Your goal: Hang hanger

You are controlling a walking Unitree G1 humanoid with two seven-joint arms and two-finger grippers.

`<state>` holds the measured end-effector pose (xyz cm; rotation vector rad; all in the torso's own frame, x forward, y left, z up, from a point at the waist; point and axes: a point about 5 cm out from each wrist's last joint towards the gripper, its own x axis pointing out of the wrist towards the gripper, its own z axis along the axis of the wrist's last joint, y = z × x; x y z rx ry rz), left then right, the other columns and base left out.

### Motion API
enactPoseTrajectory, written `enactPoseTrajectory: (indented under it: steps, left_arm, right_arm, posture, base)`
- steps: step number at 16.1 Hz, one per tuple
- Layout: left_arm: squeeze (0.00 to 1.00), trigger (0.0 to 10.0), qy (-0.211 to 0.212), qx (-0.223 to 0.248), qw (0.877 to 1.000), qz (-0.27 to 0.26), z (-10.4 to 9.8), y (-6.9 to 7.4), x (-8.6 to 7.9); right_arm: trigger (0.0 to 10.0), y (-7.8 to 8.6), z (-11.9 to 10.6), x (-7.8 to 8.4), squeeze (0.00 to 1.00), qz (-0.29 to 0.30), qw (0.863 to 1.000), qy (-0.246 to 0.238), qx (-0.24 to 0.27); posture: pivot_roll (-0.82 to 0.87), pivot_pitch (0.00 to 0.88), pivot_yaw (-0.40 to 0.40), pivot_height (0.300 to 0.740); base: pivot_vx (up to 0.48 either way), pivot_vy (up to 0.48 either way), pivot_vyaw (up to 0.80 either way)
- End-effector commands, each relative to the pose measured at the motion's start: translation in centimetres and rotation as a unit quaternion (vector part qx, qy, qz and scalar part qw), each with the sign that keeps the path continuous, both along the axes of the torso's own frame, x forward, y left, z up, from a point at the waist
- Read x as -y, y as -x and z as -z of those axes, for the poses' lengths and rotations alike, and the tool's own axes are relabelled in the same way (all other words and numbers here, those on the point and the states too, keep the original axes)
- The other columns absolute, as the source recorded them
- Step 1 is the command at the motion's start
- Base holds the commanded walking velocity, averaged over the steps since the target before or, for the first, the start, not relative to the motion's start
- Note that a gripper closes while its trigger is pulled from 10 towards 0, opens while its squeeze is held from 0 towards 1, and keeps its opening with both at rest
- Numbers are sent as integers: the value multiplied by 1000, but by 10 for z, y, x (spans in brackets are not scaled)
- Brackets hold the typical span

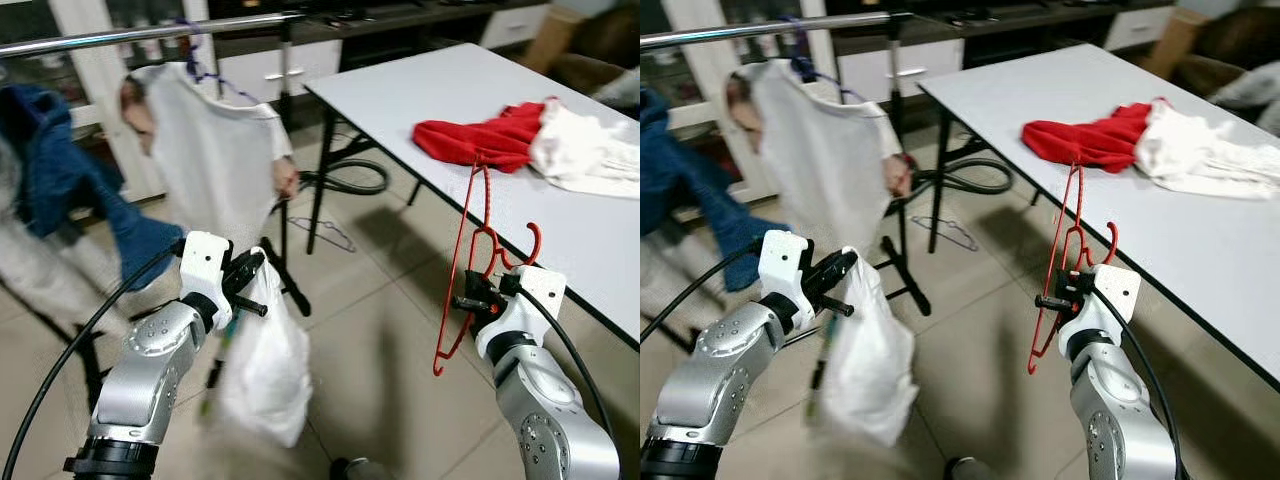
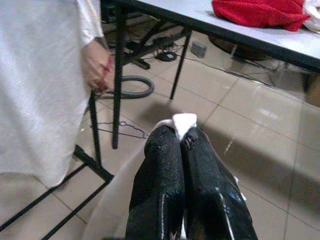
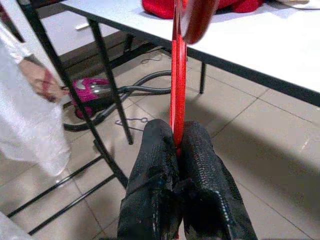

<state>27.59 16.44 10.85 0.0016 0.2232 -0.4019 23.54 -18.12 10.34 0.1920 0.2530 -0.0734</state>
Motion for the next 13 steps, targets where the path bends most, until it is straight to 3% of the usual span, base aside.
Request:
enactPoseTrajectory:
  steps: [1, 3, 7, 13]
  left_arm:
    - [0, 10000, -4, 15, 1000, 7, -6, -4, 4]
    - [0, 10000, -6, 16, 1000, 8, -7, -6, 4]
    - [0, 10000, -5, 18, 1000, 6, -7, -6, 4]
    - [0, 10000, -3, 20, 1000, 1, -7, -7, 4]
  right_arm:
    - [10000, 1, 0, 6, 0, 14, 999, 35, 0]
    - [10000, -1, -3, 9, 0, 30, 998, 55, 15]
    - [10000, -3, -3, 6, 0, 18, 1000, 16, 19]
    - [10000, -5, -1, 2, 0, 4, 1000, 15, 8]
  posture:
    - [20, 0, -9, 740]
    - [21, 0, -11, 740]
    - [26, 0, -20, 740]
    - [28, 0, -22, 740]
  base:
    - [0, 0, -800]
    - [0, 0, -800]
    - [0, 0, 0]
    - [0, 0, -800]
